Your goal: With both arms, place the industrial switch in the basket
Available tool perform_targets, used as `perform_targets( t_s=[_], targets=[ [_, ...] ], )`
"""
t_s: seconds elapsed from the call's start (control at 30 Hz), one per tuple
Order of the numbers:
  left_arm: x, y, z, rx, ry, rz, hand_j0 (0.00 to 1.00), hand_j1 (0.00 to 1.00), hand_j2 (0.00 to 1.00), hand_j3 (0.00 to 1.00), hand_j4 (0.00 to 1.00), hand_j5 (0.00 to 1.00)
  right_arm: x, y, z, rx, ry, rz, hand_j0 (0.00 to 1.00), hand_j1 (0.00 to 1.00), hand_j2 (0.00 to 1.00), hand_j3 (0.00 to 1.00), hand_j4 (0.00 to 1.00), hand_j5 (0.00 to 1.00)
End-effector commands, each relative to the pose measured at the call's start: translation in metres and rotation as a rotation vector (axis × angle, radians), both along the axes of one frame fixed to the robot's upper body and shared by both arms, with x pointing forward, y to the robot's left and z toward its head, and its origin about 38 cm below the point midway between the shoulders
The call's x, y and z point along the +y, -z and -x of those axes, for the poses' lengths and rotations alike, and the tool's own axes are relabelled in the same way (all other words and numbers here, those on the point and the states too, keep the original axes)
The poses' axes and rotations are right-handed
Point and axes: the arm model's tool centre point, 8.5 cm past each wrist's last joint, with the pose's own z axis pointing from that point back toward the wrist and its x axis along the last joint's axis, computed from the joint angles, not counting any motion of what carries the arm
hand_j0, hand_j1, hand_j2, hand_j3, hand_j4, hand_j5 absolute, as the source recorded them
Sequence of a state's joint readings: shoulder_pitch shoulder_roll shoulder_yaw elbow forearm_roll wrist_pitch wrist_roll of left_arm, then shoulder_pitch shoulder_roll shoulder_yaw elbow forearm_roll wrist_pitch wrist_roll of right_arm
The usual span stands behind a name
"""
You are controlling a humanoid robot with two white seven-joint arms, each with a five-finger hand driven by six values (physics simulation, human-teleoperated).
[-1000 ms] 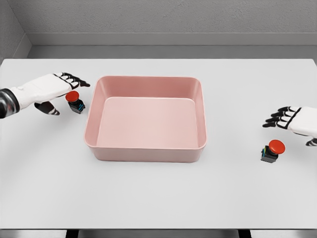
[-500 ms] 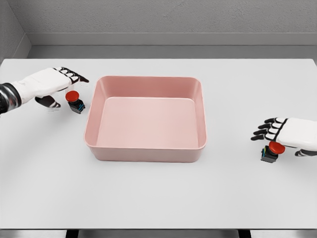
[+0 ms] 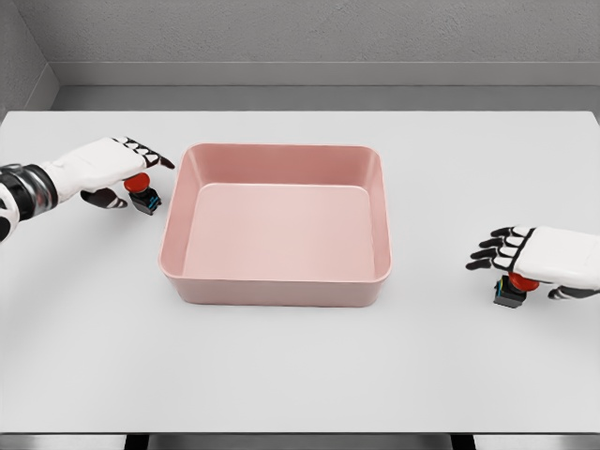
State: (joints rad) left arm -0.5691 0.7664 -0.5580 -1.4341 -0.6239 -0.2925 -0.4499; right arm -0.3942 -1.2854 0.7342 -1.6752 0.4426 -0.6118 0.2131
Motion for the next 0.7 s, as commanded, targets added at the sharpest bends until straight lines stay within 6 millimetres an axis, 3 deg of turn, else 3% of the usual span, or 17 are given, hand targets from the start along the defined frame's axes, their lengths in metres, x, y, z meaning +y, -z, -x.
perform_targets(
  t_s=[0.0,0.1,0.27,0.67],
  targets=[
    [-0.0039,0.0084,0.0026,0.021,0.012,-0.015,0.8,0.8,0.8,0.8,0.8,0.8,0.0028,0.0021,0.0021,0.01,-0.006,-0.006,1.0,1.0,1.0,1.0,1.0,1.0],
    [-0.0065,0.0123,0.0038,0.031,0.021,-0.021,0.77,0.77,0.77,0.77,0.77,0.77,0.0036,0.0032,0.003,0.015,-0.01,-0.002,1.0,1.0,1.0,1.0,1.0,1.0],
    [-0.0059,0.0115,0.0035,0.029,0.02,-0.023,0.67,0.67,0.67,0.67,0.67,0.67,0.0036,0.0051,0.004,0.033,-0.014,0.023,0.82,0.82,0.82,0.82,0.82,0.82],
    [-0.0091,0.0116,0.0045,0.028,0.036,-0.021,0.49,0.49,0.49,0.49,0.49,0.49,0.0046,0.0034,0.0038,0.032,-0.019,0.034,0.73,0.73,0.73,0.73,0.73,0.73]
  ],
)
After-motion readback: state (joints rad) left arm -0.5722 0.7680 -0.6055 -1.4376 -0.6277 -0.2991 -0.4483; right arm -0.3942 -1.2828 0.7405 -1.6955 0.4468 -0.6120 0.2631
